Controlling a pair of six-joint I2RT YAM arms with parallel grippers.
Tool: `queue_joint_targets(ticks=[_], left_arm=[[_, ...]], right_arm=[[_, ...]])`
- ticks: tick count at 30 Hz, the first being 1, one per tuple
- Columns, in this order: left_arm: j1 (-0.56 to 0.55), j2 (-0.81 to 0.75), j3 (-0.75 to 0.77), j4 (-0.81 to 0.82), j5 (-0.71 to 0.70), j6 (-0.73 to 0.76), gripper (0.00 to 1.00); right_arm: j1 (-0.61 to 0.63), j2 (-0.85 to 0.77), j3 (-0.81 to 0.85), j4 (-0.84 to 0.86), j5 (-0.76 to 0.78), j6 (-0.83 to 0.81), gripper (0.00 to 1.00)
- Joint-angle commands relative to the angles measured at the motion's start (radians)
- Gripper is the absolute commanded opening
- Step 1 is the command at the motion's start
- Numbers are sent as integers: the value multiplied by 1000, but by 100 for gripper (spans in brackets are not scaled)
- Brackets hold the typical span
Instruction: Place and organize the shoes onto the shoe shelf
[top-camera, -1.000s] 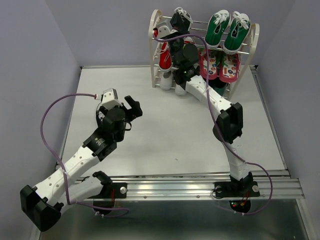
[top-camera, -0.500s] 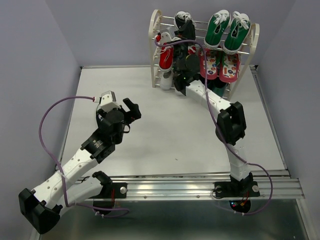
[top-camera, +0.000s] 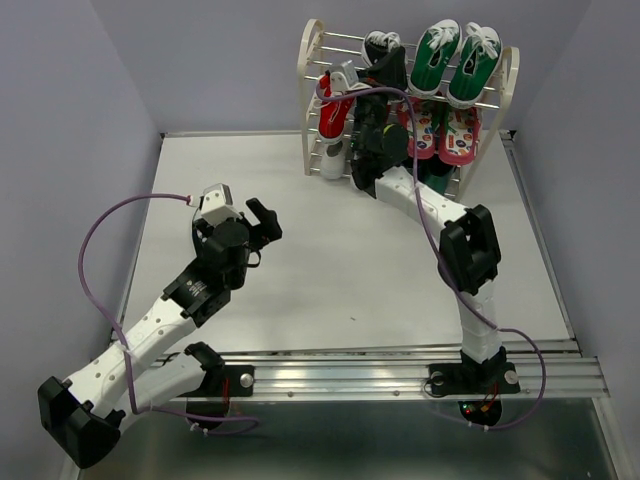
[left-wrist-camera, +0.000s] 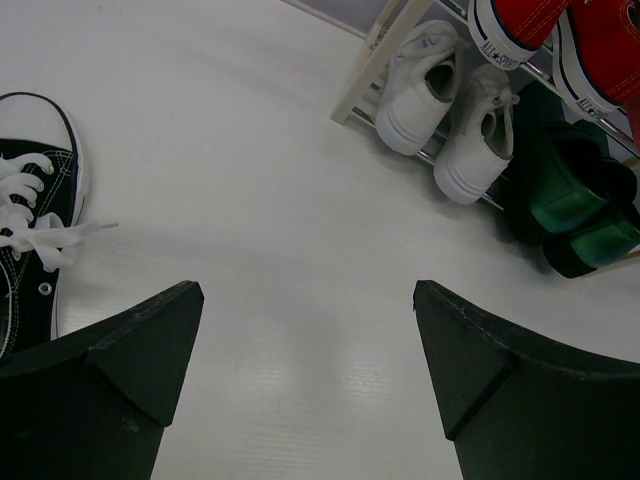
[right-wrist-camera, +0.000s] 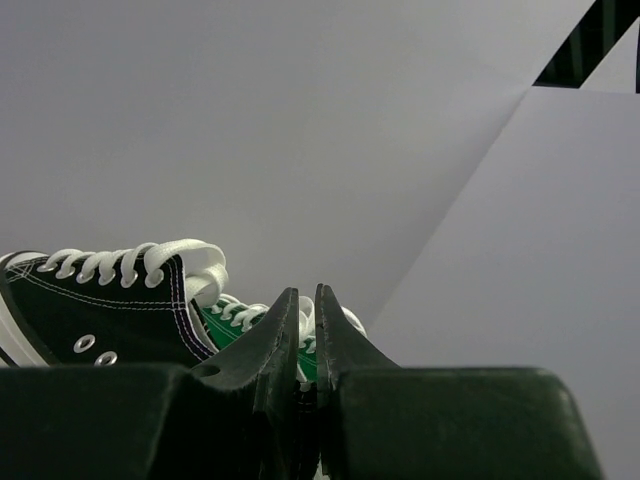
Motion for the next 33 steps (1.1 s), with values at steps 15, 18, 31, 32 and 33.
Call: queue_joint_targets(ticks=[15,18,31,32,33], left_arm=[[5,10,26,-47,-4,-29,99],[5,-1,22,-53,1,-37,99],[5,42,127,-319,-92,-167,99],[6,45,139,-353,-118,-190,99],[8,51,144,-416,-129,-245,99]], right_arm=[[88,-45,-63,12,-23,121,71],[99,-45,-34,7,-11,136,100],[142,-207,232,-750,222,613,100],[151,-233,233,-911,233,757,100],[151,-264,213,-983,232,847,100]])
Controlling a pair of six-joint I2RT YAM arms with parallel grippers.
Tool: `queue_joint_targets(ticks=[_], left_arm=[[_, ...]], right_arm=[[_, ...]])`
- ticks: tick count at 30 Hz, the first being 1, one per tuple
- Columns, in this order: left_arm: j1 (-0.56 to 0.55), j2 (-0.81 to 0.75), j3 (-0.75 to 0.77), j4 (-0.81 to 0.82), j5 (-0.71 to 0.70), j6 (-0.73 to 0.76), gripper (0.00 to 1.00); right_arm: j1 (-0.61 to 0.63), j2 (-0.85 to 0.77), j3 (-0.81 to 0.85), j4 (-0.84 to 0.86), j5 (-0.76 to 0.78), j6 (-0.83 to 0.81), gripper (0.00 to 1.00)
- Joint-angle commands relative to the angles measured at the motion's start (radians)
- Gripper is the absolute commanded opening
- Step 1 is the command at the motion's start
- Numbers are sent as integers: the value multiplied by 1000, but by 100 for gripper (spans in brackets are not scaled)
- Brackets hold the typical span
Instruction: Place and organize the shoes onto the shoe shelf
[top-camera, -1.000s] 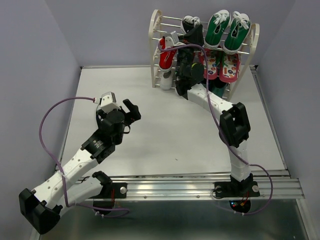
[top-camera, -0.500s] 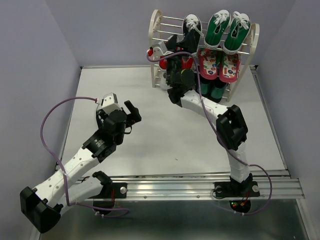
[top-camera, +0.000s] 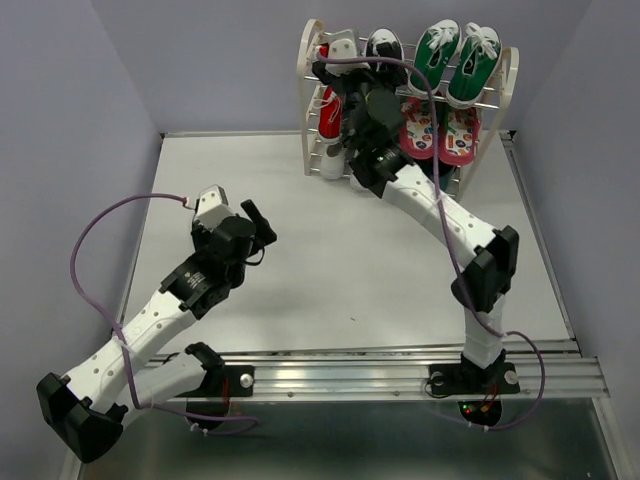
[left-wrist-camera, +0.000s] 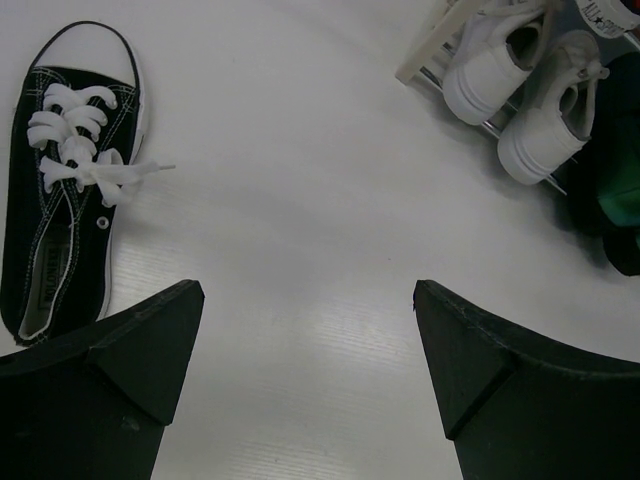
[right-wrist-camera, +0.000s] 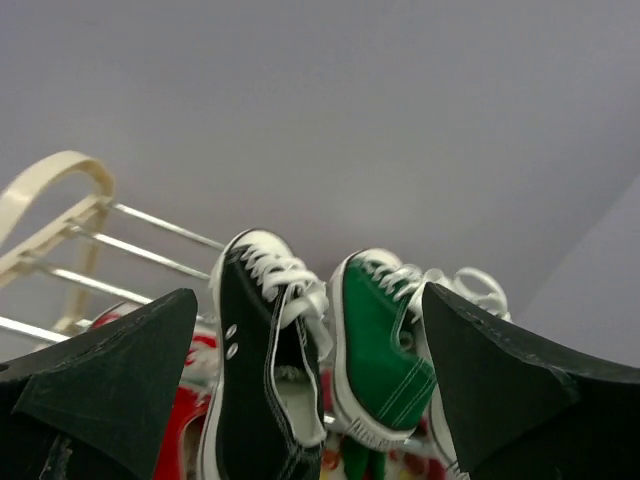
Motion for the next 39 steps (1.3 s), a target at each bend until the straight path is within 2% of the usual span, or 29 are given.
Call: queue_joint_targets(ticks=[1,2,4,5,7,8,11,13,15,16,19,22,26,30,32,36,38,39], left_arm=[[8,19,65,-212,-106,-162,99],[11,19,70,-242,-109,-183,99],[17,17,67,-312,-112,-247,99],[18,16,53,-334,-123,-272,99],[41,11,38,-395,-130,-355,99],[55,10,27,-401,-132,-363,99],[124,5,-33,-372,-120,-341,99],[222,14,-107,-298,-71,-293,99],[288,23,-141,-233,4,-263,99],[305,33,-183,-140,23,-221,99],[347,82,-208,-79,-17,-211,99],[356,140,-217,-6,9,-162,99],[368,207,-214,-12,-23,-180,99],[393,247,-254,45,3,-160,98],[402,260,-257,60,17,-148,94],[407,260,-275,86,55,-134,80],[410,269,-286,106,71,-125,71],[411,280,-292,106,77,-125,60]], right_arm=[[32,-191,35,-477,64,467,100],[32,-275,3,-602,-20,647,100],[32,-371,-150,-669,-103,797,100],[32,-462,-204,-714,-210,925,100],[32,-547,-383,-713,-337,1009,100],[32,-586,-440,-710,-368,1107,100],[32,-690,-582,-683,-435,1186,100],[32,-724,-666,-696,-459,1236,100],[32,-742,-724,-700,-451,1253,100],[32,-755,-739,-703,-444,1258,100],[32,-771,-774,-709,-418,1252,100],[32,-773,-789,-709,-396,1243,100],[32,-753,-786,-709,-344,1230,100],[32,-736,-776,-711,-295,1214,100],[32,-733,-772,-709,-281,1207,100],[32,-722,-762,-711,-243,1207,100],[32,-718,-757,-711,-234,1207,100],[32,-718,-757,-709,-232,1209,100]])
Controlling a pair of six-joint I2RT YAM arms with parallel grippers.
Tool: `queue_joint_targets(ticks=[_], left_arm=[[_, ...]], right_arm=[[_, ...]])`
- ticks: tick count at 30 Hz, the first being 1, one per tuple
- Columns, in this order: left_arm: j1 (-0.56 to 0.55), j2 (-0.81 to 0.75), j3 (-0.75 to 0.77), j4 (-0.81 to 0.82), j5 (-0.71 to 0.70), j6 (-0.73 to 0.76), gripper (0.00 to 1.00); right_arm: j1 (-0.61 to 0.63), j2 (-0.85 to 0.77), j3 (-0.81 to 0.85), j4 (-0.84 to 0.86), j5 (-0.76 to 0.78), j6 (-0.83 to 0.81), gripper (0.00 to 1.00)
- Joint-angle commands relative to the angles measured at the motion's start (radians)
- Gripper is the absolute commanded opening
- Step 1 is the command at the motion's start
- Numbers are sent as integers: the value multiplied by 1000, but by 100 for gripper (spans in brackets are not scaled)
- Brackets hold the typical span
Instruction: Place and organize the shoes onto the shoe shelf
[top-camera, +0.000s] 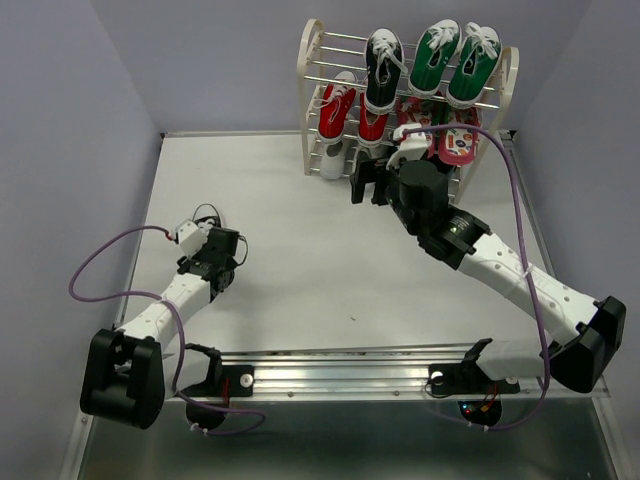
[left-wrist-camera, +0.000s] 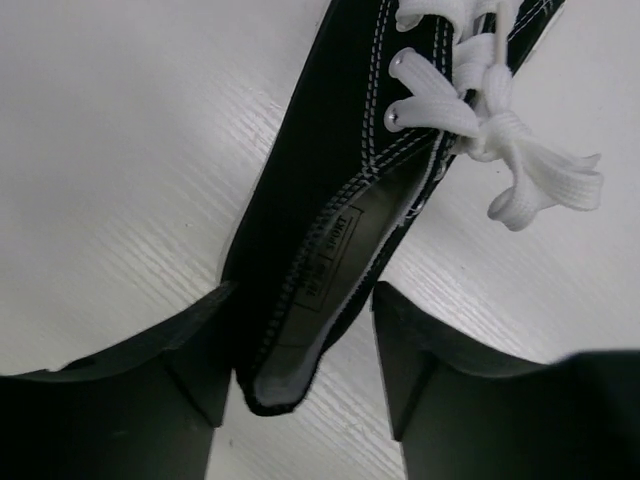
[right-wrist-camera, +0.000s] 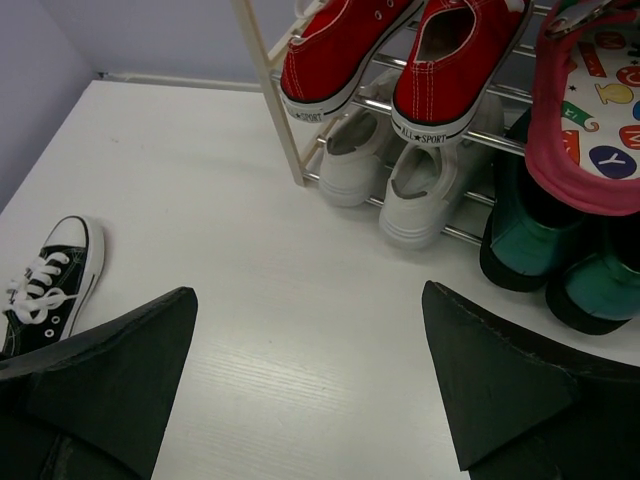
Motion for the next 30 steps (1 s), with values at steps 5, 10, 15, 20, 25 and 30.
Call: queue_joint_targets(ticks=[5,10,15,20,25,30], left_arm=[[7,26,-20,48,48,1,7],[6,-18,14,62,88,56,0],[3,-130,130,79,153,148,0],[-3,-234,329,75,189,243,0],[-36,-158,636,126,419,505,0],[-235,-3,975,120,500,807,0]], right_arm=[[0,0,38,45,70,0,100],[0,-24,21,45,79,11,100],[0,-67,-28,45,96,13,100],[0,-178,-127,45,136,10,100],[0,-333,-259,37,235,34,100],[0,-454,-325,-17,286,40,100]])
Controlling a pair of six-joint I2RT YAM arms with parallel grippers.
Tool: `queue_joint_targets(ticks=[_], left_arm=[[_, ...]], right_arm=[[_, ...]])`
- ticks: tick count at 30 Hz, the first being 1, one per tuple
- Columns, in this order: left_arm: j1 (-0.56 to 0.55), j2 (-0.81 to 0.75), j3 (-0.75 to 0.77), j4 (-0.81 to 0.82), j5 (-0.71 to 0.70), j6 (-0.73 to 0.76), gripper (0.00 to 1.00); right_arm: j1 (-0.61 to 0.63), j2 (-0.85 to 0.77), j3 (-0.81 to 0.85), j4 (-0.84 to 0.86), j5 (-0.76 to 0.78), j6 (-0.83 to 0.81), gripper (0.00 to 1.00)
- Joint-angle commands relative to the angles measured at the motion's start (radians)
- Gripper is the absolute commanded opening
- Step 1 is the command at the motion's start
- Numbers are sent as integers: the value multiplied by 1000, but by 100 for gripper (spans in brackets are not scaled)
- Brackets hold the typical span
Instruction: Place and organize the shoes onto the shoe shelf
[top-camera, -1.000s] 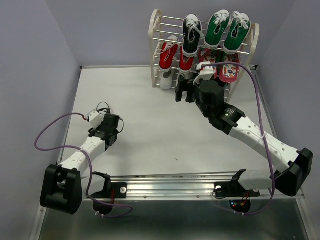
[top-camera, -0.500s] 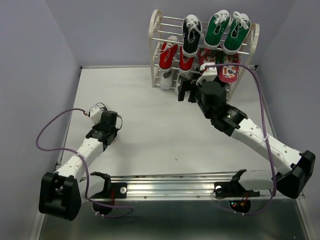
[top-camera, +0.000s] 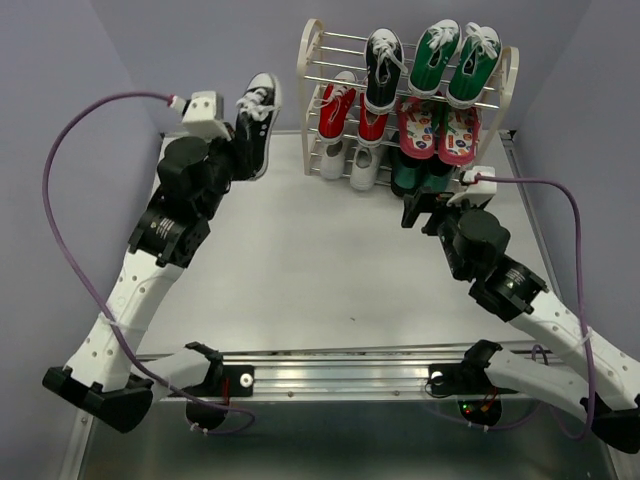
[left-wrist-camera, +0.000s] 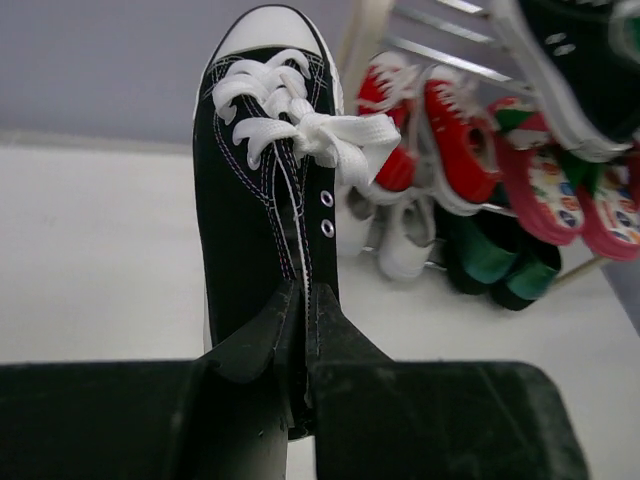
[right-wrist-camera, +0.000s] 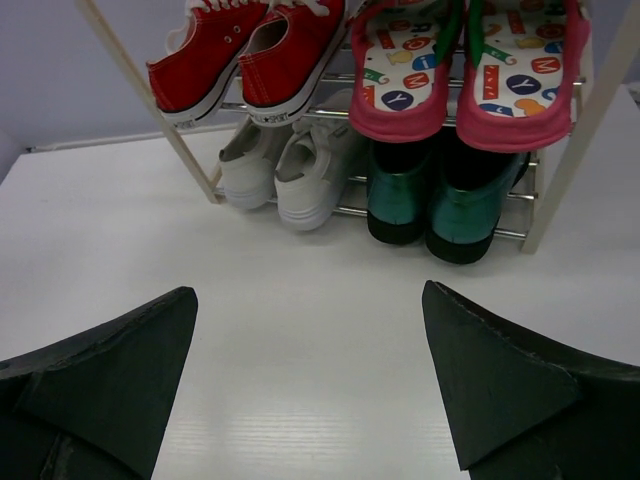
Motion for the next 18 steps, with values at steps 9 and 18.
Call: queue_joint_targets(ticks=[9,18], left_arm=[[-133,451,699,88,313,490,0],[-137,739,1076,132,198,416,0]], right_arm=[[0,-122,-34,-11,123,-4,100],[0,-102,-21,-18,164,-11,100]])
